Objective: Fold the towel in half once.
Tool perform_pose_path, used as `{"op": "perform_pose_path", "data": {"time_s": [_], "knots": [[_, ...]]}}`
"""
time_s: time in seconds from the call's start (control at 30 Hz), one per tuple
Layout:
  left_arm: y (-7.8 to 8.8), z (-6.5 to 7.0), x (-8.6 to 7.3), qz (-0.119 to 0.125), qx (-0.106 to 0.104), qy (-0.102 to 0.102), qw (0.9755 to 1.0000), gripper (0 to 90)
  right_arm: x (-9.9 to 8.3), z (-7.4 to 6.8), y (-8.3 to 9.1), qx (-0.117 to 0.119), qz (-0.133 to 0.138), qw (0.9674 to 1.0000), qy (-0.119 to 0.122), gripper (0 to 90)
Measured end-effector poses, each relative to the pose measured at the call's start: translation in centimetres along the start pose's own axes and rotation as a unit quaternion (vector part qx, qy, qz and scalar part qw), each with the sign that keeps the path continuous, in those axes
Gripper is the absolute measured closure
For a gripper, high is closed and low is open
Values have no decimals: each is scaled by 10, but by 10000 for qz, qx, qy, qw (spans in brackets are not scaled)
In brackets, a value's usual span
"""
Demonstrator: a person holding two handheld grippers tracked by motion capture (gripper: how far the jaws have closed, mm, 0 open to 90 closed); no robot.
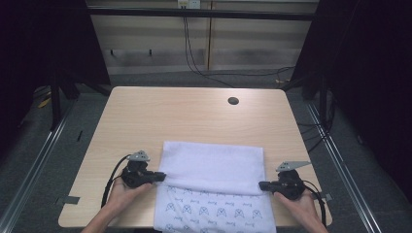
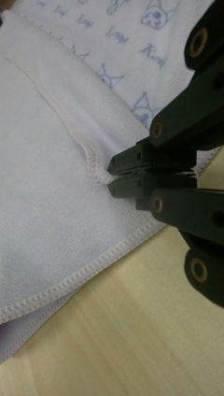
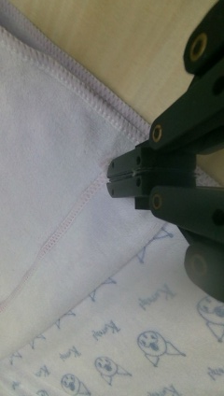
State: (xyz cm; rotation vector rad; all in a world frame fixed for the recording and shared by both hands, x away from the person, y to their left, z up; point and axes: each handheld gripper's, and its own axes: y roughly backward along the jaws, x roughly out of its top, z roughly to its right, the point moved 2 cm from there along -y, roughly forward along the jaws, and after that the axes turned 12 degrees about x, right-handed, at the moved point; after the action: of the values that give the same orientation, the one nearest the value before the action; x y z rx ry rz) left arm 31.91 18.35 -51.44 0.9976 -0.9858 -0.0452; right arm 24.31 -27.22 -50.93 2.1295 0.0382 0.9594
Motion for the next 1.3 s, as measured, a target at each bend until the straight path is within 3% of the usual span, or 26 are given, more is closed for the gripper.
{"op": "perform_pose_path", "data": {"time_s": [0.07,0.13,0.2,0.33,0.4,0.5,0.6,0.73,0.8,0.87,0.93,1.2,1.3], "knots": [[-2,-4,3,8,44,-9,10000,882,6,6,-3,-1,49,10000,7,899],[-6,-9,7,76,105,97,9999,882,13,18,-6,94,143,9998,-134,898],[-9,-13,10,128,185,135,9997,882,19,24,-8,30,172,9998,-93,899],[-15,-21,20,131,338,174,9992,882,33,33,-15,-159,143,9998,-15,899],[-19,-27,24,110,355,230,9990,883,43,37,-19,-379,39,9992,116,899],[-25,-37,35,84,553,324,9979,883,58,46,-27,-559,37,9983,150,899],[-30,-46,44,82,774,288,9966,883,71,55,-34,-622,51,9980,97,899],[-41,-61,58,127,942,465,9944,883,89,68,-43,-757,56,9971,97,899],[-45,-67,65,94,1034,405,9938,883,96,71,-48,-946,79,9954,156,898],[-48,-72,71,46,1152,276,9929,882,102,78,-52,-974,148,9950,152,898],[-53,-78,79,17,1227,301,9920,882,108,86,-54,-914,280,9954,4,898],[-73,-96,104,74,1708,159,9852,882,130,107,-64,-1085,382,9932,-189,898],[-79,-104,109,237,1740,367,9838,880,139,115,-68,-1103,454,9923,-336,898]]}}
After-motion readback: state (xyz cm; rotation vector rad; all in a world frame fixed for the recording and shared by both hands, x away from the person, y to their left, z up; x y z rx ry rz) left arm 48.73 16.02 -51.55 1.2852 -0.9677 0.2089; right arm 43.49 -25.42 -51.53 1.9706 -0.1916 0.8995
